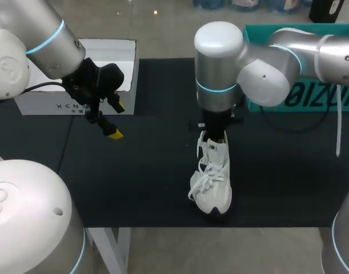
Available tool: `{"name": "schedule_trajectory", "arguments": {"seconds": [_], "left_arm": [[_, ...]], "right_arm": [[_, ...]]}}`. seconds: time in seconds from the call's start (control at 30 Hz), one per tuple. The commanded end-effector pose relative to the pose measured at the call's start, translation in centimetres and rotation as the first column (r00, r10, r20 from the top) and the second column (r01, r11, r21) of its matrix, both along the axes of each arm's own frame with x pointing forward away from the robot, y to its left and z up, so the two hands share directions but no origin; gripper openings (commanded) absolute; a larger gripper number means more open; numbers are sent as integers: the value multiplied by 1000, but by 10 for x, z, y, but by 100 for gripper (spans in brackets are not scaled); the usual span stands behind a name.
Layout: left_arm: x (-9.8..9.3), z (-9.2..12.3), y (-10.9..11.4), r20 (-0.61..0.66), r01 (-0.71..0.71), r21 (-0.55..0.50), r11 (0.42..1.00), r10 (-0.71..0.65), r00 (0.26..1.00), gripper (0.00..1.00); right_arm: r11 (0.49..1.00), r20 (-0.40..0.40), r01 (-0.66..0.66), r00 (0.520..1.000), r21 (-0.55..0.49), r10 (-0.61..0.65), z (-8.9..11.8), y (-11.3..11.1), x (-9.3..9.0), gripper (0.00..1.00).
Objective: Take the shoe out of the shoebox, open the shoe tongue, remove and reinsert the insole, then place the shoe into the shoebox
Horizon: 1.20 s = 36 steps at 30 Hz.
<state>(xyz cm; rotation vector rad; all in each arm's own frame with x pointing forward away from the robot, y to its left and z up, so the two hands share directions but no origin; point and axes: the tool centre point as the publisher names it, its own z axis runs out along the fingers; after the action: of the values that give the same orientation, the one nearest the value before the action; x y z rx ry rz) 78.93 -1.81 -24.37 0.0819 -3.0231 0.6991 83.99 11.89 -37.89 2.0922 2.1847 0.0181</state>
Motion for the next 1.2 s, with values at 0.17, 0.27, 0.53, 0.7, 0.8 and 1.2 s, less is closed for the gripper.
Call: {"name": "schedule_trajectory", "arguments": {"seconds": [0.17, 0.27, 0.53, 0.7, 0.8, 1.2], "left_arm": [[0, 0, -1, 0, 0, 4, 1000, 0, 1000, 100], [0, 0, -1, 0, 0, 4, 1000, 0, 1000, 100], [0, 0, -1, 0, 0, 4, 1000, 0, 1000, 100], [0, 0, -1, 0, 0, 4, 1000, 0, 1000, 100], [0, 0, -1, 0, 0, 4, 1000, 0, 1000, 100], [0, 0, -1, 0, 0, 4, 1000, 0, 1000, 100]], "right_arm": [[1000, -38, -10, 999, 7, 10, 24, 2, -15, 0], [1000, -52, -16, 998, 11, 17, 23, 6, -23, 0], [999, -76, -30, 997, 24, 32, 7, 15, -33, 0], [999, -78, -13, 997, 30, 15, 3, 10, -29, 40], [999, -81, -5, 997, 32, 8, 1, 5, -25, 100], [999, -79, 12, 997, 50, -8, 1, -3, -24, 100]]}}
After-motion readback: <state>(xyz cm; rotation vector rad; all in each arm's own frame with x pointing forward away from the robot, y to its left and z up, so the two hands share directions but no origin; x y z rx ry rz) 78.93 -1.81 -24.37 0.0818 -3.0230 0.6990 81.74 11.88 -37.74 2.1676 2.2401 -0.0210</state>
